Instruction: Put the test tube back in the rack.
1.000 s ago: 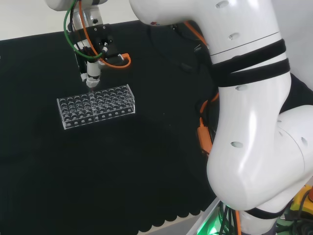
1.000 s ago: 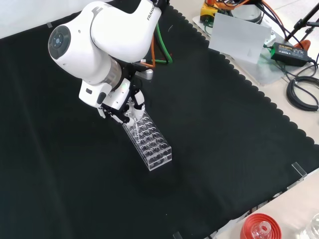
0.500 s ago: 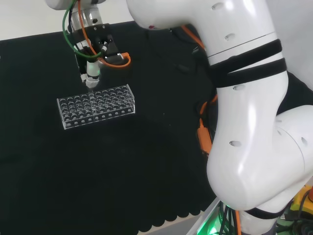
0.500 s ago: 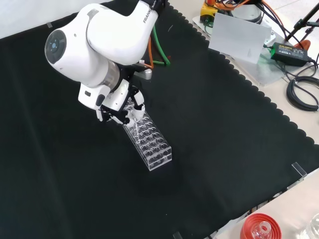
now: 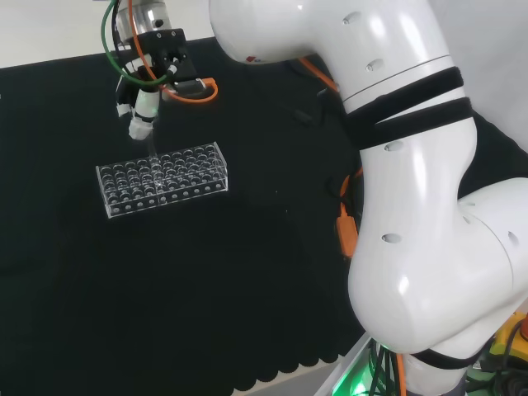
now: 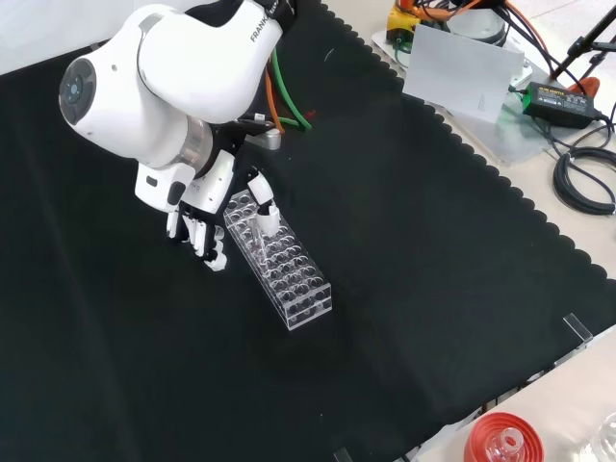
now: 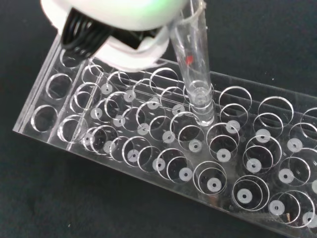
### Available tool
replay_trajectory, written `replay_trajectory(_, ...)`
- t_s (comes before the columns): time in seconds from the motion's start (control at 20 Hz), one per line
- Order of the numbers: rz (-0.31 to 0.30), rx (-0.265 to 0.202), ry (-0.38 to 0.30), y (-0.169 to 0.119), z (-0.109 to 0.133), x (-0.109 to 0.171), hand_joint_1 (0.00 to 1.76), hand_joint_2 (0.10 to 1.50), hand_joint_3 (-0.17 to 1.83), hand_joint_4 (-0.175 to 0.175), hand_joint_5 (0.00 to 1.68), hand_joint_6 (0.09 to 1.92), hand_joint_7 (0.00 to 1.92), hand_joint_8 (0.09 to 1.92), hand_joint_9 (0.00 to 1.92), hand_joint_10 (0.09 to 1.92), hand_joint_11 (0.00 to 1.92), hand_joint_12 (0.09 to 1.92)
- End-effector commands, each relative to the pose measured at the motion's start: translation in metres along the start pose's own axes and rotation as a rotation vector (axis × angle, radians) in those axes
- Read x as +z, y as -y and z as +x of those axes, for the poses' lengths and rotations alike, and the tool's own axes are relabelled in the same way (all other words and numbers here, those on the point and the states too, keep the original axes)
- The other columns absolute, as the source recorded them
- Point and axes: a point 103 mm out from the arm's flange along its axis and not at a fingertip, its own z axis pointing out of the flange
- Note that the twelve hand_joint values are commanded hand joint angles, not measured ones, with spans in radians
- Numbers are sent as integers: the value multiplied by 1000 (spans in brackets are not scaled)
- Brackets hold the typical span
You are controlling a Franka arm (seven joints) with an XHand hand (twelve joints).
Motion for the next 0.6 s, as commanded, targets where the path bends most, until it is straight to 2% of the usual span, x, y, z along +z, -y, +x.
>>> replay_trajectory(0.05,21,-16,-56,20,-3,12,1026,542,385,18,376,825,578,908,820,883,242,1557)
replay_trajectory(0.35,-102,-14,-77,66,-18,-32,1017,544,386,21,339,802,546,914,777,897,216,1563)
replay_trajectory(0.6,-211,15,-112,116,-32,-65,1005,547,388,22,337,794,540,916,773,901,211,1566)
